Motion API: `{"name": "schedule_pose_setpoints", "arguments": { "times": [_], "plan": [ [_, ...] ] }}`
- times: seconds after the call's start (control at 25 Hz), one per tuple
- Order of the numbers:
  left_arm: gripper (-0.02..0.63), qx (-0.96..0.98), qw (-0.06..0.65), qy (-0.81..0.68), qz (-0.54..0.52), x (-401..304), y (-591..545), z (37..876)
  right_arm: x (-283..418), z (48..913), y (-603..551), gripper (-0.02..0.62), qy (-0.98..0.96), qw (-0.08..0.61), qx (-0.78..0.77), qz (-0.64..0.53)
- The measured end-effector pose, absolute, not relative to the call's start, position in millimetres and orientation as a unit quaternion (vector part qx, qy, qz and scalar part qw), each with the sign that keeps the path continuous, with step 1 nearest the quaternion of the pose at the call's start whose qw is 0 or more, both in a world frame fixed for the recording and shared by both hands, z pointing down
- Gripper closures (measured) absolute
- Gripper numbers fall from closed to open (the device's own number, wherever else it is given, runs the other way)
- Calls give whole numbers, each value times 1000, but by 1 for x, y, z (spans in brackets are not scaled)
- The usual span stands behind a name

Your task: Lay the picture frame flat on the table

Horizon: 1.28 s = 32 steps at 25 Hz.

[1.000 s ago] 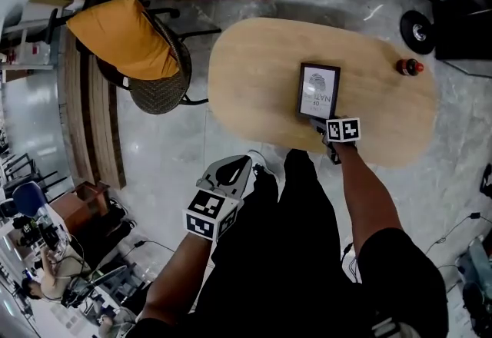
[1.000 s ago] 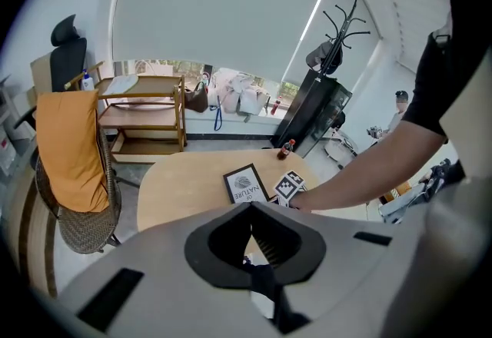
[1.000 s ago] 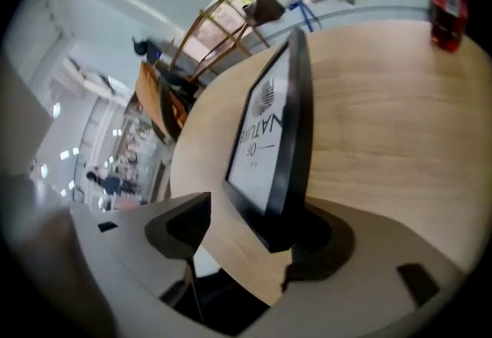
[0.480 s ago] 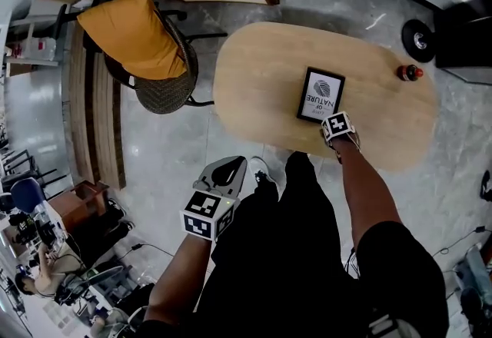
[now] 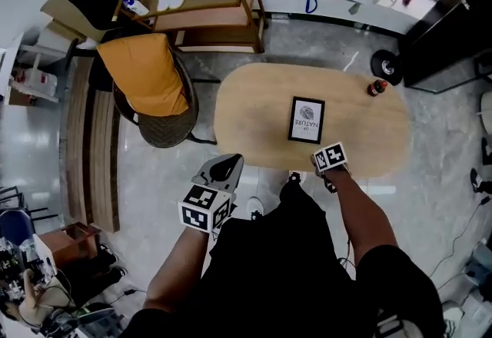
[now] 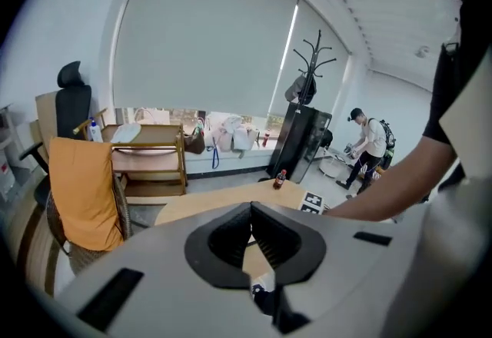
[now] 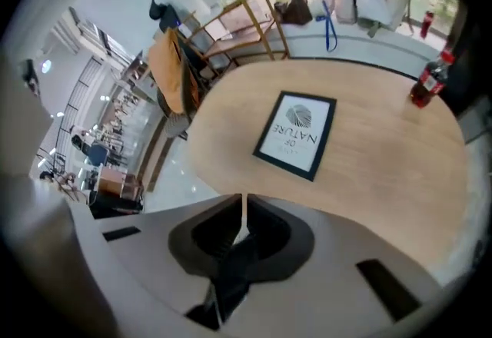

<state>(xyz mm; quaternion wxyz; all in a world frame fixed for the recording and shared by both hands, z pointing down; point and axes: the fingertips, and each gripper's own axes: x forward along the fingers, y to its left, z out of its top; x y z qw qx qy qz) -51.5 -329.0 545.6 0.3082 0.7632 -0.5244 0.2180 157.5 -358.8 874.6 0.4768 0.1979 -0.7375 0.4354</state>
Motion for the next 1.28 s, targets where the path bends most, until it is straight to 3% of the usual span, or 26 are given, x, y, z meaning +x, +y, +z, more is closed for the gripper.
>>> {"name": "schedule_pose_setpoints", "arguments": {
  "times": [0.16, 0.36, 0.44, 0.56, 0.76, 1.0, 1.28],
  "plan": [
    [601, 772, 300, -527, 189, -74, -296, 528, 128, 776, -342, 588, -795, 327, 242, 450],
    [601, 799, 286, -500, 173, -73, -244, 518, 97, 629, -304, 589, -810, 53, 264, 520],
    [601, 812, 288, -478, 170, -65, -218, 519, 92, 586, -278, 591, -825, 6, 270, 497],
    [601, 827, 297, -440, 186, -49, -182, 530, 85, 545, -232, 592, -856, 18, 280, 434],
    [601, 845, 286, -416, 178, -24, -176, 521, 89, 518, -178, 594, -909, 132, 291, 269],
    [601, 855, 254, -419, 171, 7, -181, 505, 126, 508, -171, 594, -904, 113, 294, 288],
    [601, 838, 273, -446, 157, 54, -183, 505, 178, 491, -177, 594, -916, 121, 270, 270]
  ]
}}
